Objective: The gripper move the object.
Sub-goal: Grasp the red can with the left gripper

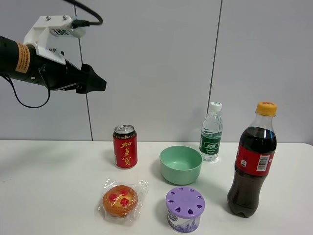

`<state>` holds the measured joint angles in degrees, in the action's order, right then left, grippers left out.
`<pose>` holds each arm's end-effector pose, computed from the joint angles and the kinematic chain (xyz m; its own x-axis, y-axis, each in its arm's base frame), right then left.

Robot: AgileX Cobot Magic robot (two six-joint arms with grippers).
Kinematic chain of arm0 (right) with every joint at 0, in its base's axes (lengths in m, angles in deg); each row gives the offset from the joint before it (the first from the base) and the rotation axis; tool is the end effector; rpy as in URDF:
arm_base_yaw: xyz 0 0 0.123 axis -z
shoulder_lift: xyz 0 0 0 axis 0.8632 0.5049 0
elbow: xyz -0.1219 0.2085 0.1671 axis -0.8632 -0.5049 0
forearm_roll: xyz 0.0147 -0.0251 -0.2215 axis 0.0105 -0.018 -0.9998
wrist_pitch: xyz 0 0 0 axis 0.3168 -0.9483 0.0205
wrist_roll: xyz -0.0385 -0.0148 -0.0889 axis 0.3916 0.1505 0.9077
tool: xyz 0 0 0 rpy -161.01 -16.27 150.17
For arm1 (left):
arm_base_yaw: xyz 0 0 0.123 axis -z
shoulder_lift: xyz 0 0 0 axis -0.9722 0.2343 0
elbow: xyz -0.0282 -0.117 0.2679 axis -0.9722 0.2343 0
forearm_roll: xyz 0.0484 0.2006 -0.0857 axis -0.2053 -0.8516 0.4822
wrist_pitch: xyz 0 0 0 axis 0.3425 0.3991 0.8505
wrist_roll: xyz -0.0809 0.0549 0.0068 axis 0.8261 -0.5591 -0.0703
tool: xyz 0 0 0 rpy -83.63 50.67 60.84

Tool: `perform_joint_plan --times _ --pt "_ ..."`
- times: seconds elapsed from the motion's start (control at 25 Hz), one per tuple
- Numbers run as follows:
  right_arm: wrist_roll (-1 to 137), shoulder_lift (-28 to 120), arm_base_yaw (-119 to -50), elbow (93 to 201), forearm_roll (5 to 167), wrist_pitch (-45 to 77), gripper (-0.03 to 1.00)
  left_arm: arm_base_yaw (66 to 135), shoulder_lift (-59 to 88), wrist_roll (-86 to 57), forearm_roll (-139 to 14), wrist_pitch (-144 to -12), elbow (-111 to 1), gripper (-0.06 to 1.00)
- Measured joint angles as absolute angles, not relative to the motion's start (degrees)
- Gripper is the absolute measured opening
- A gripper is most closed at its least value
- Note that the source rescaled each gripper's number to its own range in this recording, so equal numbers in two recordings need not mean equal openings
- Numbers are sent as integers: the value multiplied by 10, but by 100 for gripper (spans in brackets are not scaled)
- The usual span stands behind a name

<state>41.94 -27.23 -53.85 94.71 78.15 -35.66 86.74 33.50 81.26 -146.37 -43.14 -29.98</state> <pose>-0.0316 0.0033 0.2575 -0.4534 0.1054 -0.8851 0.1285 0.9903 0.0521 0.3146 -0.1054 0.2841 -0.2927 0.1355 -0.9466 0.6323 0.7700 -0.0853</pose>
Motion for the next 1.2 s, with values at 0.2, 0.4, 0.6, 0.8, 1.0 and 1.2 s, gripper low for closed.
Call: perform_joint_plan --times 0.2,0.4,0.6,0.8,1.0,1.2 --pt "419 -272 -538 947 782 -357 100 843 361 842 -1506 -379 -300 66" --pt "419 -272 -538 947 782 -357 100 841 413 773 -1463 -381 -300 66" --pt "419 -272 -538 947 782 -357 100 841 476 691 -1455 -321 -299 66" --pt "419 -272 -538 947 782 -357 100 841 511 606 -1451 -319 -299 72" --pt "419 -272 -538 947 782 -357 100 842 539 564 -1445 -319 -316 98" --pt "419 -272 -538 947 782 -357 100 867 562 570 -1442 -318 -363 100"
